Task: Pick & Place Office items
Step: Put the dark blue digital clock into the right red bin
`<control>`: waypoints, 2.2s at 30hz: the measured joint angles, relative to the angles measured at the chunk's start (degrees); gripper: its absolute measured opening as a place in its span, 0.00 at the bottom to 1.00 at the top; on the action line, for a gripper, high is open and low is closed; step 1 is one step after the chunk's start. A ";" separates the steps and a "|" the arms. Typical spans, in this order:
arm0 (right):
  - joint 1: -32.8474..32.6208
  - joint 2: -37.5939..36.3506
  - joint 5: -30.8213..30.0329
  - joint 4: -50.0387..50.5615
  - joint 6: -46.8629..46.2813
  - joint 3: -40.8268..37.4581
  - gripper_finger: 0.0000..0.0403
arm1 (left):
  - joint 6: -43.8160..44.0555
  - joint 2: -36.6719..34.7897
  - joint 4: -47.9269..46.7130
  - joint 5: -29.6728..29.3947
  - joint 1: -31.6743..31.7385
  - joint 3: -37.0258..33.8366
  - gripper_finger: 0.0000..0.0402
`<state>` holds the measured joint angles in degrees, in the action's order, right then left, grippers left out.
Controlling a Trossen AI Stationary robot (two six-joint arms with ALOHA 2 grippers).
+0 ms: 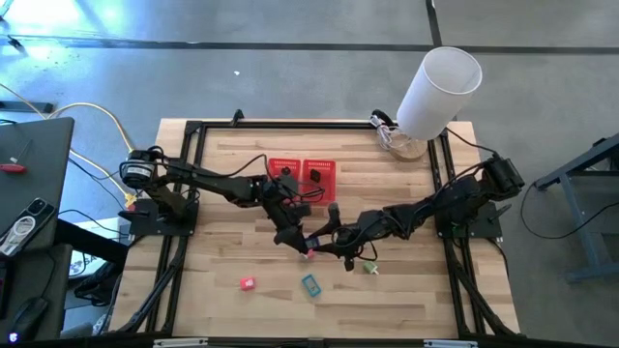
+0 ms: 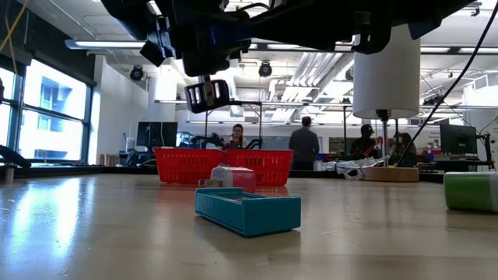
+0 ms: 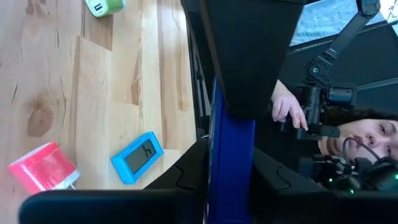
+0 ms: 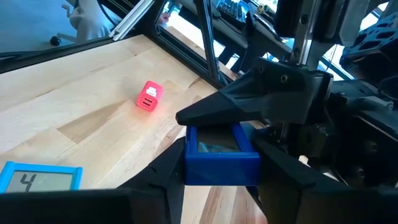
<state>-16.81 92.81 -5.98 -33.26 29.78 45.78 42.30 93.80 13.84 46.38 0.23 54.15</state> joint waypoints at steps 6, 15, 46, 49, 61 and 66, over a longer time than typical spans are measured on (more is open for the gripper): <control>-0.08 -0.01 0.55 0.62 0.04 0.00 0.36 | -0.51 -0.07 0.57 -0.22 0.07 -0.02 0.22; -0.08 -0.01 0.38 1.10 -0.63 0.00 0.36 | -2.15 -0.09 1.27 -0.15 0.62 -0.02 0.23; 0.23 -3.92 -19.26 47.05 -36.00 12.21 0.36 | -22.89 -8.73 -14.32 -41.20 2.28 -0.02 0.23; 2.24 -3.88 -18.25 53.06 -37.04 15.50 0.36 | -23.23 -10.11 -17.62 -43.86 -0.03 -0.02 0.23; 14.04 -2.91 -5.79 64.72 -33.34 27.25 0.36 | -24.04 -21.75 -31.99 -59.57 -8.88 -0.30 0.23; 19.35 1.39 -1.61 69.65 -32.57 30.96 0.36 | -24.02 -24.94 -33.26 -62.92 -11.59 -2.24 0.23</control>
<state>2.55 94.20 -7.60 36.39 -2.79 76.74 18.28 68.86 -19.42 -16.53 -11.36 51.91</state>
